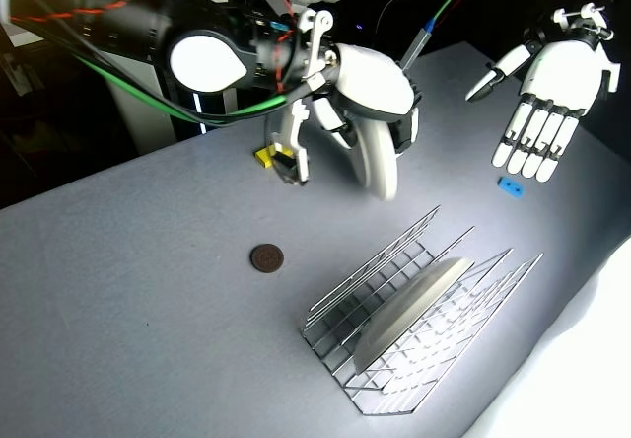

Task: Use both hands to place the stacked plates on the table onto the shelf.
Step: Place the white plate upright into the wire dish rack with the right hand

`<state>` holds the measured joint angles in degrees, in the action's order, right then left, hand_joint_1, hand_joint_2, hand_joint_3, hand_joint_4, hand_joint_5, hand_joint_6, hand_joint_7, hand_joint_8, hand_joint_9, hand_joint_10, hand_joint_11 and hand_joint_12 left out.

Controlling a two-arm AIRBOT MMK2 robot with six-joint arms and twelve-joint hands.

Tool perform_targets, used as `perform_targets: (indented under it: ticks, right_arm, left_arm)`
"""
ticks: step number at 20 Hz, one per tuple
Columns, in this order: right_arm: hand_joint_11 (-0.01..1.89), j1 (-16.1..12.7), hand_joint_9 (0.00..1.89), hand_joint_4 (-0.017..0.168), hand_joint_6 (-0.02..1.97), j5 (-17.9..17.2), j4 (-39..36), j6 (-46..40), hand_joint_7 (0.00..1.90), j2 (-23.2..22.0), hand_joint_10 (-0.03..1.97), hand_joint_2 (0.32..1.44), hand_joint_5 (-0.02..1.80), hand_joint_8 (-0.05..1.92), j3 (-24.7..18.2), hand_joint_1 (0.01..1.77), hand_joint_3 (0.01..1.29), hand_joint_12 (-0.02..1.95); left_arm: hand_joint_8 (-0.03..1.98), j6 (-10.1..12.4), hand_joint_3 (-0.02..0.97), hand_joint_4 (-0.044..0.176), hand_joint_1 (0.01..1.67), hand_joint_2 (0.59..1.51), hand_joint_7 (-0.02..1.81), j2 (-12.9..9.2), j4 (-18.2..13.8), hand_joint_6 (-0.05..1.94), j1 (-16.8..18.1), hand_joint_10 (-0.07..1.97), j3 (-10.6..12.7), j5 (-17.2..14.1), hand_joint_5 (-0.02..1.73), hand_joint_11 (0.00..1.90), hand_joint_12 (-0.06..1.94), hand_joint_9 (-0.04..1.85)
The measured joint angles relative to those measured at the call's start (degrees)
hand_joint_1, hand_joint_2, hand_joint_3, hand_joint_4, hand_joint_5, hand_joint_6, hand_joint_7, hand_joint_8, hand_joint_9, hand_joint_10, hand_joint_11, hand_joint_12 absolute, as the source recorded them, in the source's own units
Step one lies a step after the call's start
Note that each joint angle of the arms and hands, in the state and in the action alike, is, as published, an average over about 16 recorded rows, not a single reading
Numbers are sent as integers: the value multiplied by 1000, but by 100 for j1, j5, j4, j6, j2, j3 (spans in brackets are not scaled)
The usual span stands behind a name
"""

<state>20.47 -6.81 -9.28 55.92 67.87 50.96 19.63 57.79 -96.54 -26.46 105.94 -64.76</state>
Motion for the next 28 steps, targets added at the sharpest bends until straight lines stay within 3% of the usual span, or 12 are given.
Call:
perform_targets:
  ticks: [7,11,21,28]
  right_arm:
    - [863,-645,1034,1,899,457,-12,-913,1075,-599,959,956,996,822,-236,1355,11,1112]
    - [845,-952,1025,3,938,497,-49,-1393,1058,-772,979,956,964,865,-213,1355,11,1102]
    - [829,-1286,1035,4,975,-30,-911,-3078,1045,-924,1003,958,934,886,123,1362,10,1077]
    - [857,-1381,1059,3,923,-414,-2247,-4865,1068,-952,966,957,974,811,403,1364,10,1078]
  left_arm:
    - [-14,14,17,5,12,1138,16,-9,-81,6,143,-52,-71,-41,16,17,8,23]
    - [-14,35,17,4,13,1133,17,-8,-98,6,146,-51,-90,-94,19,17,8,22]
    - [-14,84,17,4,13,1128,19,-7,-92,6,146,-51,-108,-176,21,16,8,20]
    - [-15,86,18,4,13,1128,19,-7,-90,7,146,-52,-108,-183,21,16,7,19]
